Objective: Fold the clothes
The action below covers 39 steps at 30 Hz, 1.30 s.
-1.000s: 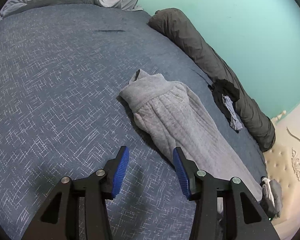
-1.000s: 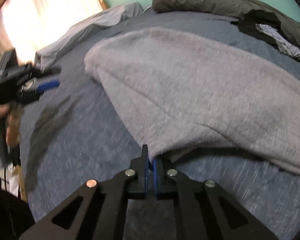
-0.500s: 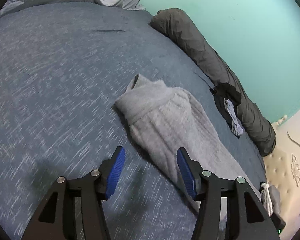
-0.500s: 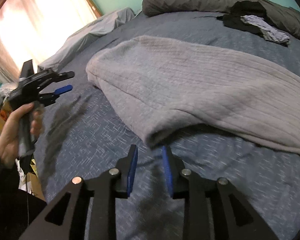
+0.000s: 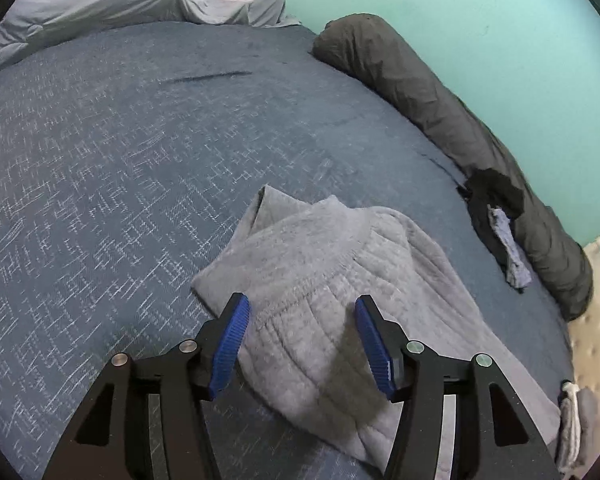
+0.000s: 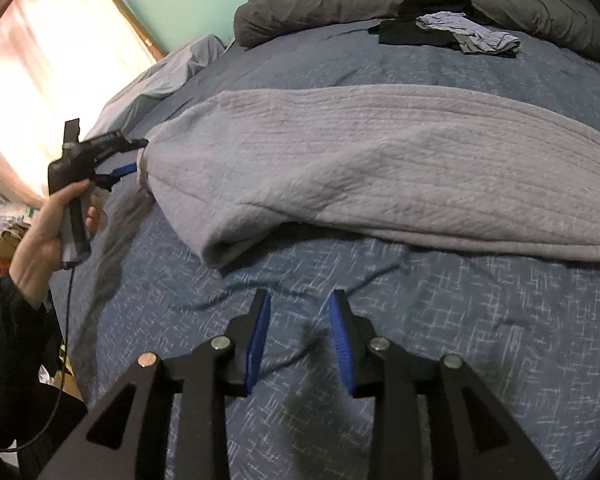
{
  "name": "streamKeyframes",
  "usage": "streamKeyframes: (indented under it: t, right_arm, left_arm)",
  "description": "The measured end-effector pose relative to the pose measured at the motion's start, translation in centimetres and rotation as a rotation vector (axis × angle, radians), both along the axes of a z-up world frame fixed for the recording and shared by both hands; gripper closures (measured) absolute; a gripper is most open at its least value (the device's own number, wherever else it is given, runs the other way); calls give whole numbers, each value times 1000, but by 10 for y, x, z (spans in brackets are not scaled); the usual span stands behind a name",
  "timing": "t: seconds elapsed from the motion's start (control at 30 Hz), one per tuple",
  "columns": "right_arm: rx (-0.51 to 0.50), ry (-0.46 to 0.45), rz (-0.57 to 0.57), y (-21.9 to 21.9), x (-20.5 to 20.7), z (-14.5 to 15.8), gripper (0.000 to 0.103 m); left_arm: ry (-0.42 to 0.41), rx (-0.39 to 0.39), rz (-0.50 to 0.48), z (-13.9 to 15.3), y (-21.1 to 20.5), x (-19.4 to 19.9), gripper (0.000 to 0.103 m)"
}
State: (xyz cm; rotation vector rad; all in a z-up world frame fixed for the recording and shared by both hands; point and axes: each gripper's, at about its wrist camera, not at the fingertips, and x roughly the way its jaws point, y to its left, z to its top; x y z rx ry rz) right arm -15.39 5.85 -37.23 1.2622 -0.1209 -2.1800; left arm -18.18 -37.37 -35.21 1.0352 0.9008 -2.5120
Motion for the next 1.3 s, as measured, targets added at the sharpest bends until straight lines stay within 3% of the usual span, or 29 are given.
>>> streamKeyframes:
  t: [0.07,0.23,0.33,0.57,0.7,0.83,1.17,1.3]
  right_arm:
    - [-10,-6,-10,3,-4,0,69]
    - [-29,-9,-17,9,-5,3,69]
    - [-38,-8,-20,11,-4,4,69]
    - [-92,-23,-42,14,1,0,69]
    - [-110,-26,-33,12,5,3,69]
    - [-103,-12,-11,10,7,9,69]
    - [-107,-17,-47,21,-1,8,69]
    - [-114,-22,-57,22,-3,5,69]
  left_arm:
    - [1,11,10,-5,-1,-2,44]
    - [-12,-31,-33,-8,3,-4,79]
    - [10,-53,-59,-3,3,4,84]
    - [119,-36,-73,26,-3,51,85]
    - [71,98,-21,-5,-19,59,84]
    - [20,133,-7,-25,-24,56,76]
    - [91,-82,74,32,-9,60,66]
    - [154,-83,-23,43,9,53,66]
